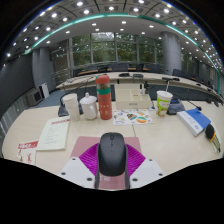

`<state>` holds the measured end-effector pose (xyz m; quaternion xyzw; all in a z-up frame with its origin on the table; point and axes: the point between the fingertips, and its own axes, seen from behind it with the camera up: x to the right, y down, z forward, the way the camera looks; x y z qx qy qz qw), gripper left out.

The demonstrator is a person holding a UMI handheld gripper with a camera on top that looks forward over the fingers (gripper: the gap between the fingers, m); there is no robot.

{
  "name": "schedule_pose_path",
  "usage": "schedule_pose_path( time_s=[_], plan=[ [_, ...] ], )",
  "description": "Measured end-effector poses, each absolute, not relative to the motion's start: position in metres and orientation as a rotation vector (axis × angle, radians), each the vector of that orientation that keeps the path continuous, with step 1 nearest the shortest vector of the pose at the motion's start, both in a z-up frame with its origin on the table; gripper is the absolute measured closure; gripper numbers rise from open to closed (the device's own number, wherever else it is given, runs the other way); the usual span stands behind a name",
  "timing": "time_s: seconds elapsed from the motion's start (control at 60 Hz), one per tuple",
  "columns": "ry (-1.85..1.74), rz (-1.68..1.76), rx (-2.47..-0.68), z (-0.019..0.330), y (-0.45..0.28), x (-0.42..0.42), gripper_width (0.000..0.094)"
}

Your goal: Arrange mouse

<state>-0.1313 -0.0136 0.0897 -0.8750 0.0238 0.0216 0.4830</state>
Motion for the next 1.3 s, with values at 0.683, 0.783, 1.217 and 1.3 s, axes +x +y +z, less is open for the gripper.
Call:
schedule_pose_path(
  time_s=[0.683,0.783,1.217,1.3],
  plan=[
    [0.013,0.024,-2.25,0.071,-0.041,-0.169,0.0079],
    [0.033,-0.009,-2.222,0.111,-0.086,-0.174,0.0077],
    [0.097,-0.101,-2.169,0.187,-0.28,-0.214,0.0079],
    [0.099,-0.118,-2.172,0.189,-0.296,-0.213,0.0076]
  ],
)
